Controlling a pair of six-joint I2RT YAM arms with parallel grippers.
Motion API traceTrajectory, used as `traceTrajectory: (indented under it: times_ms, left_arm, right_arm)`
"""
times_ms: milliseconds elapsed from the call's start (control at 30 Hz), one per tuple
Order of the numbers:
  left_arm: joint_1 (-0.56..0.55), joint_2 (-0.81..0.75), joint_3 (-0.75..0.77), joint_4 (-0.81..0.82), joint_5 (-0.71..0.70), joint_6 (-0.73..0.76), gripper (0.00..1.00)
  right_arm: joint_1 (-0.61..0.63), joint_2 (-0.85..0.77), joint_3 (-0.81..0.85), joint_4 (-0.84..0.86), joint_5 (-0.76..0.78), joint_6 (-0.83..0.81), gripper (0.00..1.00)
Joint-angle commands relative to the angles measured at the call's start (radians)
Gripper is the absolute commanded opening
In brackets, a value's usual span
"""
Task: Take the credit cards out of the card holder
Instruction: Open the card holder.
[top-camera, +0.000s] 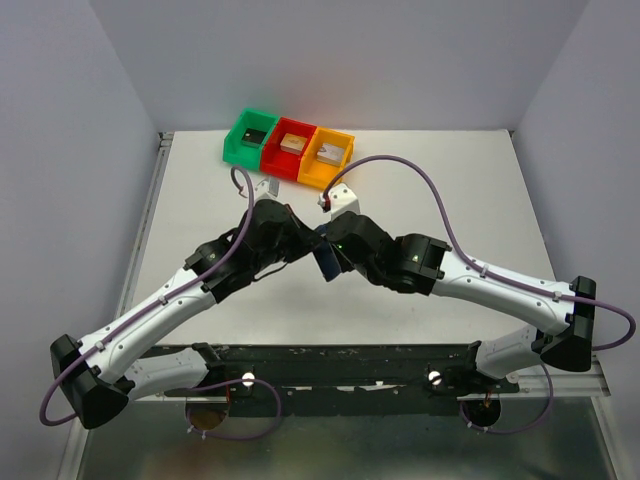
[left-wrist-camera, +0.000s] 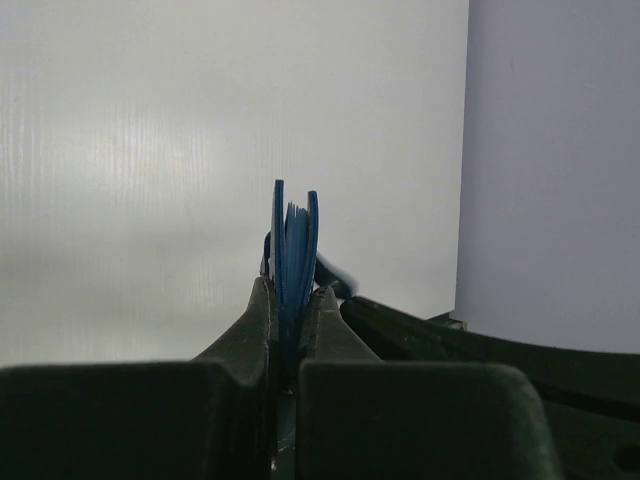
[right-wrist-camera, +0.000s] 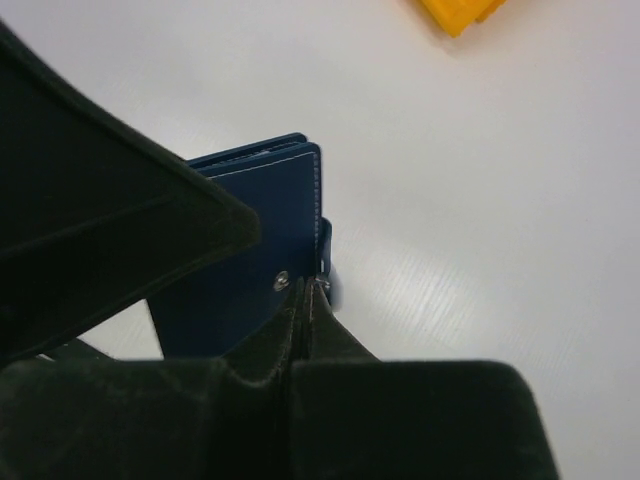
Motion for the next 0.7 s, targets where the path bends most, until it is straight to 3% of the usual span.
traceTrajectory:
  times_ms: [0,433,567,633,667]
  left_arm:
    - [-0.006,-0.062,0.006,0.024,0.003,-0.014,0.00]
    - [0.002,-0.093,0.001,-0.022,-0.047,0.036,0.00]
    - [0.071,-0.102,-0.021,0.030,0.004,0.148,0.00]
    - [0.144,-0.095,-0.049,0.126,0.148,0.234,0.00]
    - [0.183,-0.093,-0.070,0.184,0.245,0.269,0.00]
  right_arm:
    - [-0.029,0.005,0.004,-0.100,0.088,0.003,0.00]
    - [-0.052,-0.059,-0.007,-0.128,0.120,0.015,0.01]
    - [-0.067,-0.165,-0.016,-0.129,0.132,-0.011,0.13]
    - [-0.067,-0.237,-0.041,-0.065,0.094,-0.048,0.20]
    - [-0.067,-0.277,-0.070,-0.019,0.065,-0.070,0.29]
